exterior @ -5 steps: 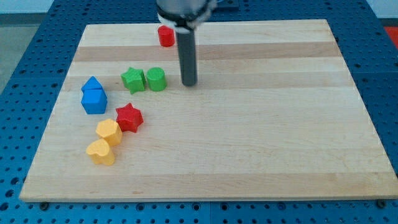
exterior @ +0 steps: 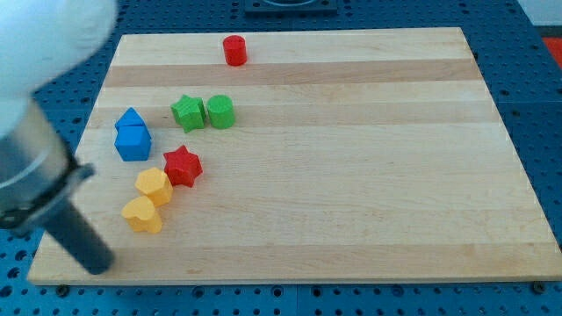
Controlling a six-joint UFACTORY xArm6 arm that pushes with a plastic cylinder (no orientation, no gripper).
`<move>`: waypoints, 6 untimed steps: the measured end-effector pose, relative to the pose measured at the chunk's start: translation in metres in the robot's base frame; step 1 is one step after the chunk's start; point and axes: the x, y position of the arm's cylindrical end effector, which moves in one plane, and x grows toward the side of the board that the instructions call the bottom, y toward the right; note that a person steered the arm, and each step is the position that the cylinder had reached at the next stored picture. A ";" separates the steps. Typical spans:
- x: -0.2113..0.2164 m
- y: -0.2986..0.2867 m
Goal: Move the yellow heart to the bottom center
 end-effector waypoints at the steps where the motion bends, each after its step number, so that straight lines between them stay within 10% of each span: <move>1: -0.029 -0.041; 4: -0.061 -0.004; 6: -0.053 0.167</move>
